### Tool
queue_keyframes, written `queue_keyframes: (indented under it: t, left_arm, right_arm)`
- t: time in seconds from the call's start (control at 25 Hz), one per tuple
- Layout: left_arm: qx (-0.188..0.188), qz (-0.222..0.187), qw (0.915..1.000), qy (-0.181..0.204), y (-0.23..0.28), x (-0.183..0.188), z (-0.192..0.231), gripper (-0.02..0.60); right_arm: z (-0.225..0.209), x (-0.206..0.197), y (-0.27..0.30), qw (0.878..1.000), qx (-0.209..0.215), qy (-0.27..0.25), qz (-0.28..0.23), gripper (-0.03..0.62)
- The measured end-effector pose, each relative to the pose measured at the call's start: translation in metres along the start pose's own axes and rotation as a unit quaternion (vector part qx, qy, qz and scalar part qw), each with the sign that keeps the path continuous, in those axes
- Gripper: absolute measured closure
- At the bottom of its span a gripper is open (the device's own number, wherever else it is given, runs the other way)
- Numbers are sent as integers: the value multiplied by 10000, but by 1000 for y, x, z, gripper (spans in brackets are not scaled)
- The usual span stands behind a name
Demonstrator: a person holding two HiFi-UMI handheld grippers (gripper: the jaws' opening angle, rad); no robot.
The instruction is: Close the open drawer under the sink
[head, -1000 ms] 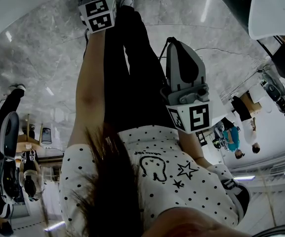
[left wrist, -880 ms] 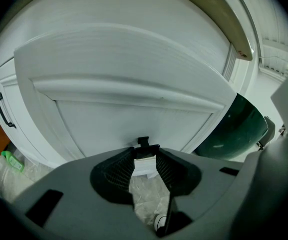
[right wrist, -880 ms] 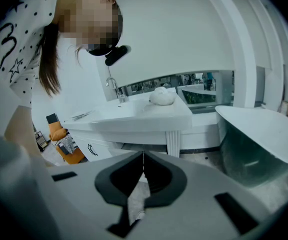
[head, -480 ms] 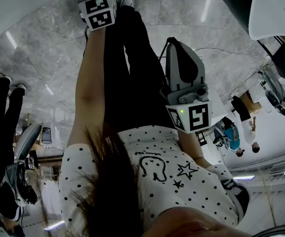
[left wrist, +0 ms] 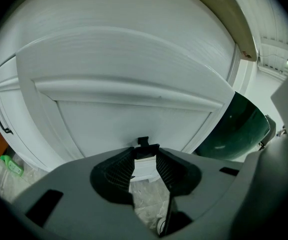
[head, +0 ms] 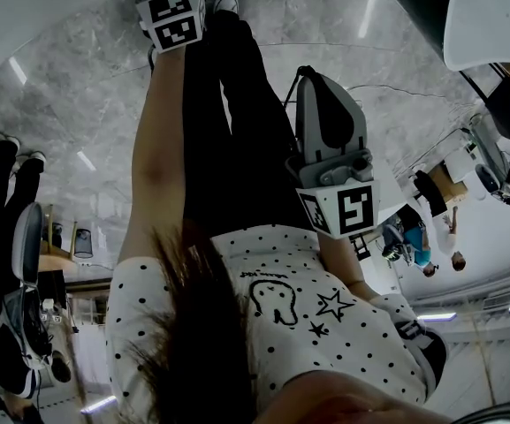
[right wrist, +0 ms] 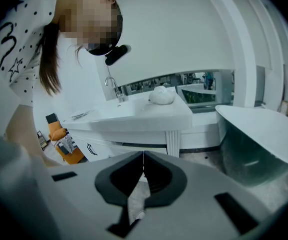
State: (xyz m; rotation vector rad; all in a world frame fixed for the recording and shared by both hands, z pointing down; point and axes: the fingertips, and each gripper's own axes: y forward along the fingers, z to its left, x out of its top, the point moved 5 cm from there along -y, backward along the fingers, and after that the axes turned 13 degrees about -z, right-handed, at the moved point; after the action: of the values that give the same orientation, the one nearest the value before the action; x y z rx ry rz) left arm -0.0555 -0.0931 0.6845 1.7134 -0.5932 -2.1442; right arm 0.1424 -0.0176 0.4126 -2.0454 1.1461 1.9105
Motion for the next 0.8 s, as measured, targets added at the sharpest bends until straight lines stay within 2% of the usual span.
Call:
queue_keyframes:
  t: [0.8]
  left_arm:
    - [14,-87,9999,-99,18,12,5,446]
  right_arm:
    - [0,0,2,10000,1,14,22,580]
